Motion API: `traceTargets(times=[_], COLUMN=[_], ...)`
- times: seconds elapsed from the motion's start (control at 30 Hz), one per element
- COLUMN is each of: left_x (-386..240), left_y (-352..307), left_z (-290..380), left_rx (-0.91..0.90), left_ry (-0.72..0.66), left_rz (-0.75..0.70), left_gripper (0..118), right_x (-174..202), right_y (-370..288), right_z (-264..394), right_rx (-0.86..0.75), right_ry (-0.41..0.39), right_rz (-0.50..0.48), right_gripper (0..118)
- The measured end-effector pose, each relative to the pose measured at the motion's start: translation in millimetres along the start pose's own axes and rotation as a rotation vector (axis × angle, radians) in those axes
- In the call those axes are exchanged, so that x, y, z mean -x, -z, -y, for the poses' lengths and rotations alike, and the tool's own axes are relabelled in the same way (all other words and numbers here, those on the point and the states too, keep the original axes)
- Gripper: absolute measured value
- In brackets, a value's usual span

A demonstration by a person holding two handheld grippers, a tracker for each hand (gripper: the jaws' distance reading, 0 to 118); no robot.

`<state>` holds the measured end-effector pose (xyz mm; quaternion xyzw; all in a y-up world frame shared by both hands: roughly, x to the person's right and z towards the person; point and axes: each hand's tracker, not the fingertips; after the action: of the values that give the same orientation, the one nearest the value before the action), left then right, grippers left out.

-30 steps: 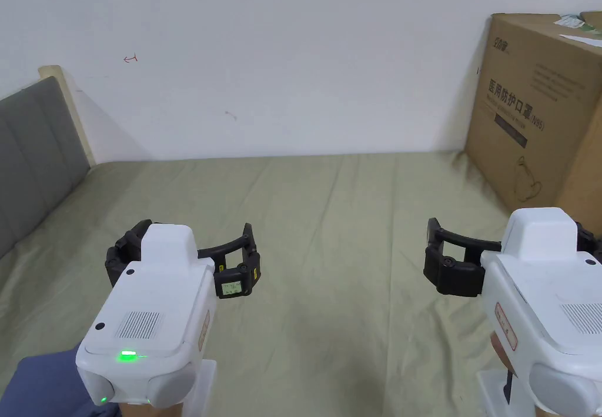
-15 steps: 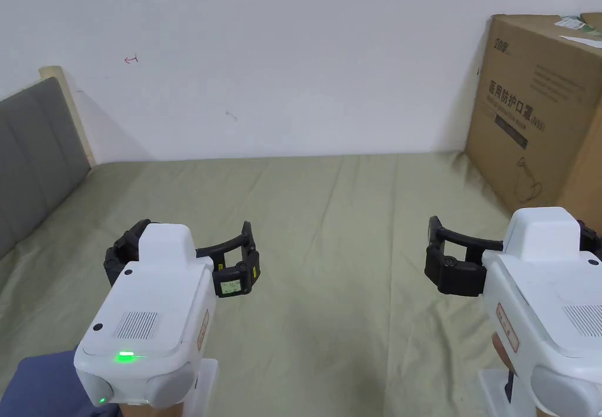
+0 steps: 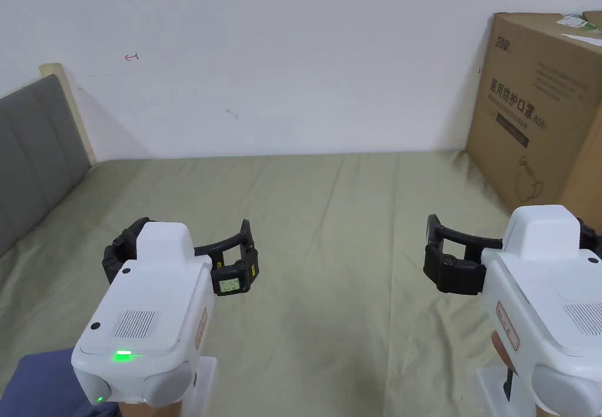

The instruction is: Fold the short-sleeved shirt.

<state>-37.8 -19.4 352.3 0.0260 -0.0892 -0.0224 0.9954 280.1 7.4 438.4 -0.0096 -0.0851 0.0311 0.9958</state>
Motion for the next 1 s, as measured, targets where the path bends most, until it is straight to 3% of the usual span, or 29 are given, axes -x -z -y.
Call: traceTargets(times=[0.63, 0.83, 1.0], left_x=[-0.5, 0.8, 2.8], left_y=[-2.0, -2.2, -3.3], left_z=[-0.3, -1.9, -5.3], left_rx=[-0.005, -0.008, -0.017], left_ry=[0.002, -0.006, -0.018], left_rz=[0.002, 0.005, 0.006], left_gripper=[118, 118, 118], right_x=[-1.7, 1.1, 3.3], right_y=[0.3, 5.7, 13.6], right_z=[0.0, -5.0, -18.6], right_rx=[0.019, 0.1, 0.336], right_ry=[0.001, 0.094, 0.228], right_rz=[0.024, 0.067, 0.215], right_gripper=[118, 118, 118])
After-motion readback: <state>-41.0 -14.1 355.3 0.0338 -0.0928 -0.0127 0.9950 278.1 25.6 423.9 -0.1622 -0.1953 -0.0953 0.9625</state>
